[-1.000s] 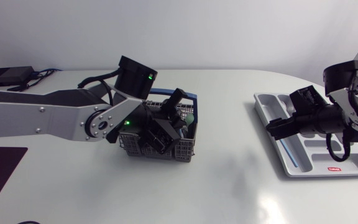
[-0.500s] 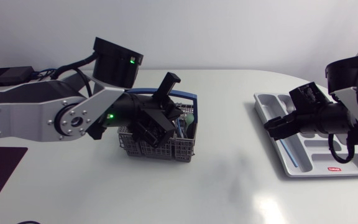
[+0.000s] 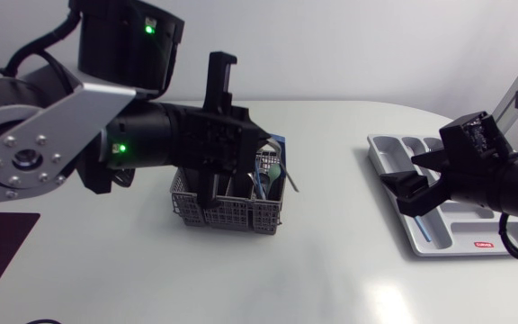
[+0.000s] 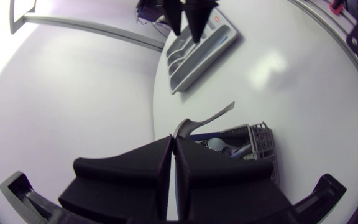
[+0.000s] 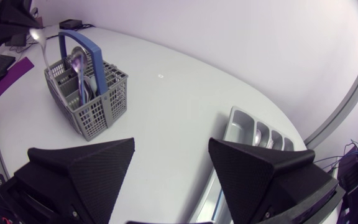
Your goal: Sort the cutlery from the basket into the organizer compartments.
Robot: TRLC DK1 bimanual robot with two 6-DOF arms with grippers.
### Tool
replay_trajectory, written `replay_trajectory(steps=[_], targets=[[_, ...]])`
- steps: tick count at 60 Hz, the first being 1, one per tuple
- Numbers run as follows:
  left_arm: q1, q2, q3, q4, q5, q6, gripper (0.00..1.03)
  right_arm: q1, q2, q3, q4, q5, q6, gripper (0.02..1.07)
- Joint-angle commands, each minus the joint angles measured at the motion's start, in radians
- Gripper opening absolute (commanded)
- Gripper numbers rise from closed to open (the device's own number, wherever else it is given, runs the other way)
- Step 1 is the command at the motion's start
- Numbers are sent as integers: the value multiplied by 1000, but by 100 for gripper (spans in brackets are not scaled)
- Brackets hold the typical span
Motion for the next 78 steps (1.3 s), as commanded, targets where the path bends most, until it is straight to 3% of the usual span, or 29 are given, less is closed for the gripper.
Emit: replay_trajectory(steps=[1, 13, 26, 51, 78], targets=[[-25, -3, 51, -9, -36, -173, 3, 31, -50, -40, -16, -1, -16, 88], [-58, 54, 120, -52, -82, -401, 3, 95, -141, -69, -13, 22, -17, 88], [-94, 140, 224, -147, -94, -642, 3, 259, -219, -121, 34, 162, -19, 88], [-130, 236, 325, -240, -88, -920, 3, 520, -256, -212, 160, 392, -72, 87], [-117, 298, 417, -372, 26, -1101, 3, 631, -123, -247, 355, 472, -200, 64]])
